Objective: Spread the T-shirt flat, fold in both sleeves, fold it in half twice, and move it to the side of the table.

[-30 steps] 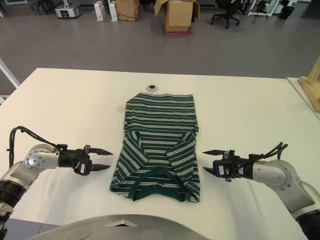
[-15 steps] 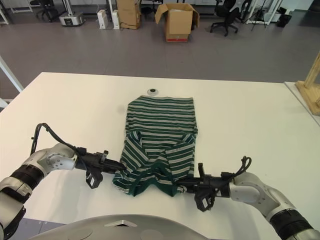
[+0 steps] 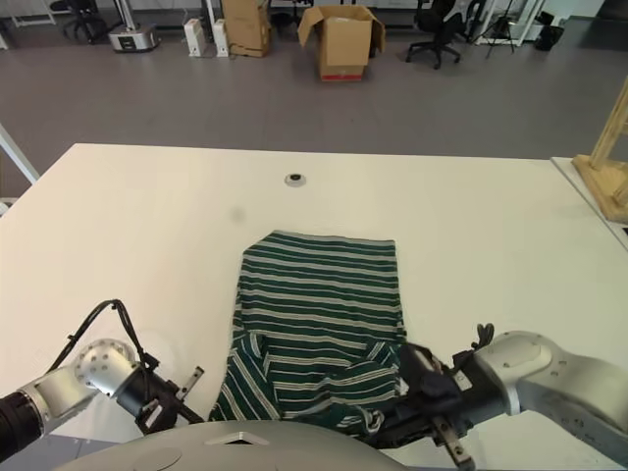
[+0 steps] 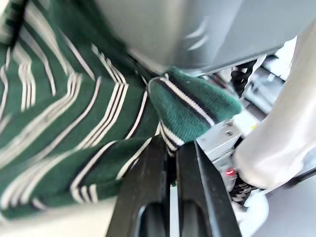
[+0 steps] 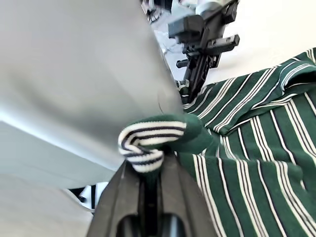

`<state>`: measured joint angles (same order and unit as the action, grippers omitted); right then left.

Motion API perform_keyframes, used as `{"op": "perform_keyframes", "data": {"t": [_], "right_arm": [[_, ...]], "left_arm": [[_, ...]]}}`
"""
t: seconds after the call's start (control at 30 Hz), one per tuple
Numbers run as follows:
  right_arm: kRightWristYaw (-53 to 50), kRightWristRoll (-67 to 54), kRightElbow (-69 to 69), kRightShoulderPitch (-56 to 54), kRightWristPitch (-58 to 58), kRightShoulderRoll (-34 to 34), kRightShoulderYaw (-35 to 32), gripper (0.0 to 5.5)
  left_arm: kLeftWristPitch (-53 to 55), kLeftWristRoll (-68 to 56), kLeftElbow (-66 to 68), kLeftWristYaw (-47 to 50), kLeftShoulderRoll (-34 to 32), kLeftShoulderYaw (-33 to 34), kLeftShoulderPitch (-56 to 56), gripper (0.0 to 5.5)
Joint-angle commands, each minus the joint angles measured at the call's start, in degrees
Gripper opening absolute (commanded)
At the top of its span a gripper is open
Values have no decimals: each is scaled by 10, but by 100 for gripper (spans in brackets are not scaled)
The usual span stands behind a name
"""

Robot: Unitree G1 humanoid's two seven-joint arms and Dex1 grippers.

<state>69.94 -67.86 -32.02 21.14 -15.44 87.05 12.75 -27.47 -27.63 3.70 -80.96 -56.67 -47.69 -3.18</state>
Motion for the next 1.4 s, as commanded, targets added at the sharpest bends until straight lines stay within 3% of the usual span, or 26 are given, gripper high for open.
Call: {"op": "perform_keyframes", "data": {"t": [0.03,0.1,0.17,0.23,0.33,0.5,0.63,0.7,0.8,0.93,1.03,1.1,1.27,1.33,1.4], "right_arm": [[5,-96,188,-177,-177,-64,-47,2],[-12,-66,286,-263,-225,-125,-29,2],[-29,-16,386,-347,-259,-187,-10,2],[-40,62,503,-434,-269,-256,13,2],[-57,191,685,-541,-229,-360,41,2],[-194,365,937,-659,-119,-518,39,2],[-215,418,998,-692,-68,-559,-10,94],[-225,428,1003,-706,-44,-561,-46,98],[-208,416,926,-691,-46,-552,-97,98],[-154,391,538,-438,-135,-503,-66,98],[-137,375,397,-329,-189,-471,-61,98],[-132,375,342,-282,-216,-452,-68,98],[-126,418,292,-271,-251,-416,-39,98],[-136,458,330,-312,-240,-430,-10,98],[-143,515,428,-391,-207,-460,29,98]], "left_arm": [[372,-210,106,-106,33,131,-227,0],[479,-223,166,-90,102,164,-345,0],[506,-184,246,-66,178,167,-420,0],[481,-120,398,-16,282,182,-499,0],[410,-25,592,84,372,195,-554,0],[339,89,720,273,411,232,-532,0],[316,141,733,278,416,274,-520,83],[287,147,727,285,418,308,-526,123],[191,189,699,213,401,311,-522,123],[-74,453,657,350,337,142,-508,123],[-128,581,665,421,327,49,-504,123],[-118,663,679,519,335,-7,-515,123],[-145,787,696,695,351,-90,-535,123],[-184,824,696,710,340,-122,-525,123],[-258,821,683,666,306,-134,-486,123]]}}
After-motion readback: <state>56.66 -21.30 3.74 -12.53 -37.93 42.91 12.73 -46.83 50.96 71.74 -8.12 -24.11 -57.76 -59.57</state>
